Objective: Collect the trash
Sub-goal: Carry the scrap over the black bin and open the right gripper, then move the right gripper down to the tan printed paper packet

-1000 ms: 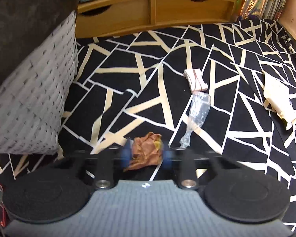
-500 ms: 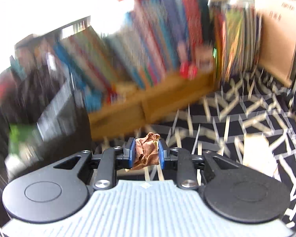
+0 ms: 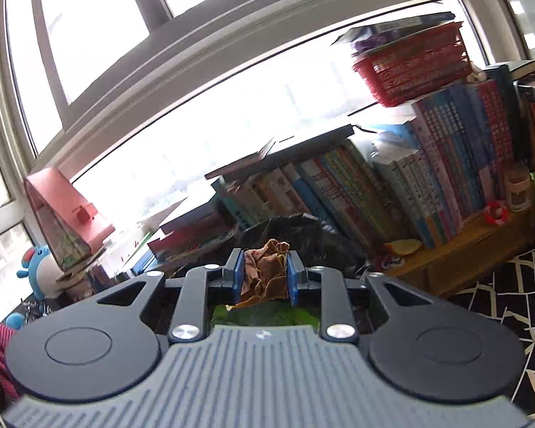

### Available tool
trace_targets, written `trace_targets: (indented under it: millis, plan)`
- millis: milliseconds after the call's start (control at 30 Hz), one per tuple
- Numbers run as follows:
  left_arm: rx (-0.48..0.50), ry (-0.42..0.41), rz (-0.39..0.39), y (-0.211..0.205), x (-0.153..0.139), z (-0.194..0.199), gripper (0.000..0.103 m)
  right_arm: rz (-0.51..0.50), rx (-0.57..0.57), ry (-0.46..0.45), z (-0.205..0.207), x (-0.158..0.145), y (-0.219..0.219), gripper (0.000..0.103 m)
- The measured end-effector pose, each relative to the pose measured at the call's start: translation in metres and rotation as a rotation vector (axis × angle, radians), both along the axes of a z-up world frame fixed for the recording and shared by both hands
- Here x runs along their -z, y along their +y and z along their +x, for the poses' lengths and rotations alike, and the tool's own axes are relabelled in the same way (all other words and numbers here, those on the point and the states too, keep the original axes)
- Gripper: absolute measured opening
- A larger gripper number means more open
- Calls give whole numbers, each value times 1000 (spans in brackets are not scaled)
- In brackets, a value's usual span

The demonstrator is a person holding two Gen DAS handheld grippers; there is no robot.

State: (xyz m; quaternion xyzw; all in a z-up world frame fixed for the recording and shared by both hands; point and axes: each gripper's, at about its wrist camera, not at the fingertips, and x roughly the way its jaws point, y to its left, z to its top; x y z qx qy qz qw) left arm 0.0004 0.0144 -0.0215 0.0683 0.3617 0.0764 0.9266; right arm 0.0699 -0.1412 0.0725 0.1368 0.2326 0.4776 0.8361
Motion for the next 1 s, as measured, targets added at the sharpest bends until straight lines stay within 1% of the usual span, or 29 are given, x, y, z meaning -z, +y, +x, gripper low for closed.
trace_targets:
  millis: [100, 133, 200, 267, 300, 333, 400, 700, 1000]
  plan:
    - [1, 0, -3, 0, 0, 0, 82, -21, -39, 14, -11, 7, 12, 33]
    - [1, 0, -3, 0, 0, 0, 82, -28, -46, 17, -12, 9, 15, 35]
    - [1, 0, -2, 0, 0, 0, 82, -57, -50, 10, -16, 14, 22, 35]
    - [1, 0, -2, 0, 0, -1, 82, -69, -52, 13, -15, 15, 23, 49]
    - [1, 0, -2, 0, 0, 0, 82, -68, -53, 14, -16, 16, 23, 59]
    - [1, 0, -2, 0, 0, 0, 82, -65, -57, 14, -17, 16, 21, 64]
    - [1, 0, -2, 0, 0, 0, 82, -68, -54, 13, -16, 16, 20, 67]
    - [1, 0, -2, 0, 0, 0, 82, -64, 28, 13, -6, 15, 7, 76]
    - [0, 1, 1, 0, 0, 0, 82, -73, 184, 17, 10, 16, -16, 81]
